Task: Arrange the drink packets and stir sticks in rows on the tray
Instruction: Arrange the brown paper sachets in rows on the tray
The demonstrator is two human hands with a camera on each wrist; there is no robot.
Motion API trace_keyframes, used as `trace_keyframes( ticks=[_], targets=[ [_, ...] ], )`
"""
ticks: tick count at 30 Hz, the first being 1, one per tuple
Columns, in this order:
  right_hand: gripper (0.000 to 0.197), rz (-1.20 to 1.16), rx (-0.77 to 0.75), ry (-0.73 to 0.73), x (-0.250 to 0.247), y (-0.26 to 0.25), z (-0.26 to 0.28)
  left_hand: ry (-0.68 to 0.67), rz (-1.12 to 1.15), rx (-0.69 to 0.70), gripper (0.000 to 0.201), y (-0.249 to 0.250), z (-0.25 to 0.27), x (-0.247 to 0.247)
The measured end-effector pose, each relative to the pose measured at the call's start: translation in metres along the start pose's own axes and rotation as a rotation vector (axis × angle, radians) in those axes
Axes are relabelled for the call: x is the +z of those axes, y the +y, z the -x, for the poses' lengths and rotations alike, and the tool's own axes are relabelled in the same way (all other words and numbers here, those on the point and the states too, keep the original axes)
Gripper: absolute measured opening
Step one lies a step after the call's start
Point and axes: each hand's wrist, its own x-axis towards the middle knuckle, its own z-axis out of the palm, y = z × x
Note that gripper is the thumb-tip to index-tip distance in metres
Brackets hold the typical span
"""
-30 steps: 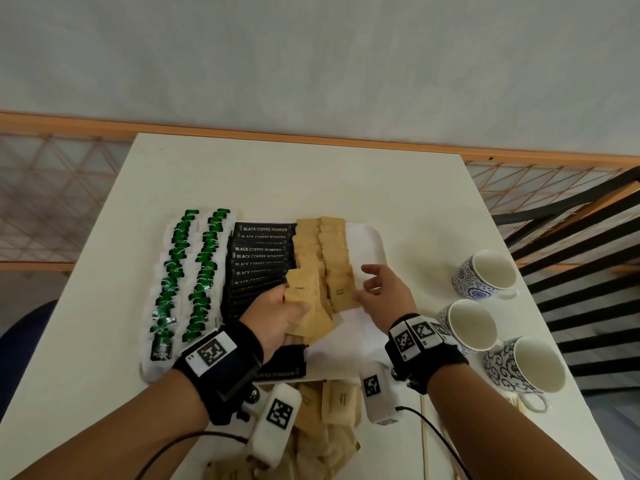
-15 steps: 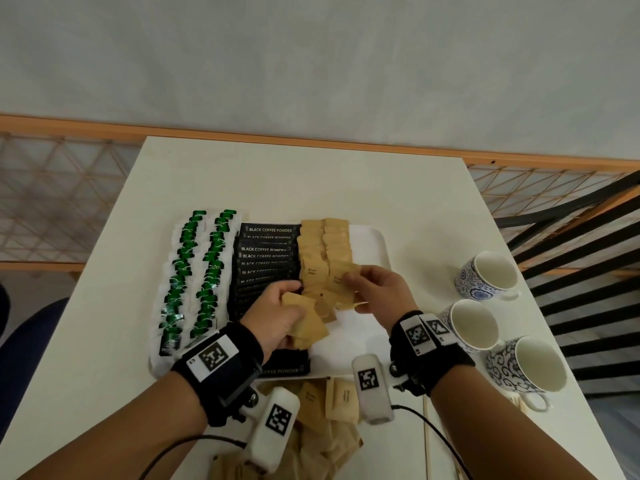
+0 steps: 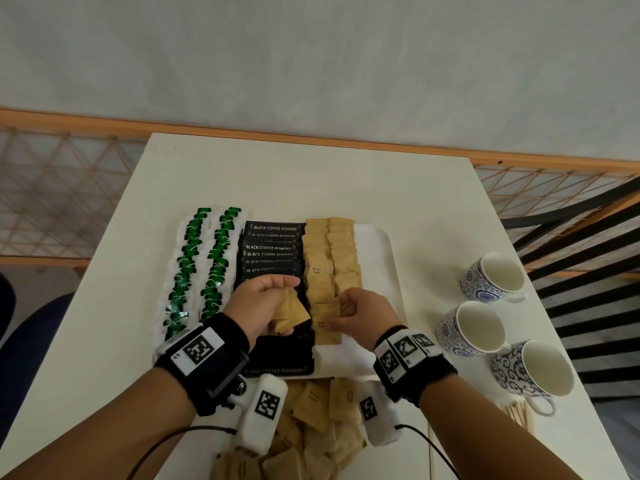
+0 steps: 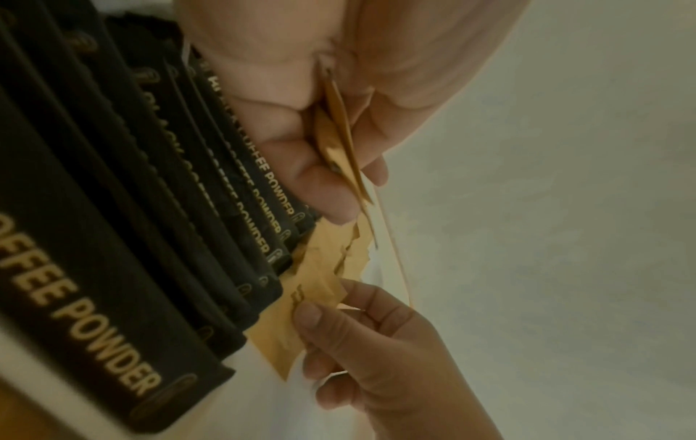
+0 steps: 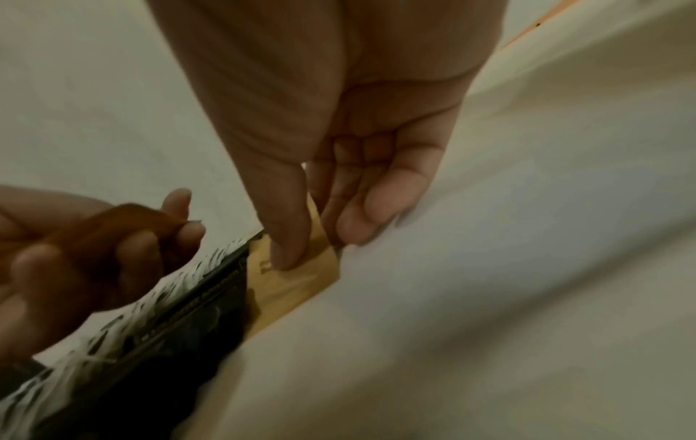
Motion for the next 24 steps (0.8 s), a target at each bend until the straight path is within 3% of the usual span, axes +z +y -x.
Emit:
trace_keyframes(
  ticks=[14, 21, 24],
  targets=[
    [0.03, 0.003, -0.078, 0.131, 0.001, -0.015, -0.012, -0.028, 0.018, -0.015, 0.029, 0.0, -0.003, -0.005],
    [0.038, 0.009, -0.082, 0.142, 0.001, -0.013, -0.013, -0.014, -0.061, 0.014, 0.063, -0.008, -0.008, -0.005],
    [0.033, -0.002, -0.085, 0.136, 0.002, -0.011, -0.013, -0.01, -0.076, 0.02, 0.06, -0.009, -0.008, -0.004]
  ],
)
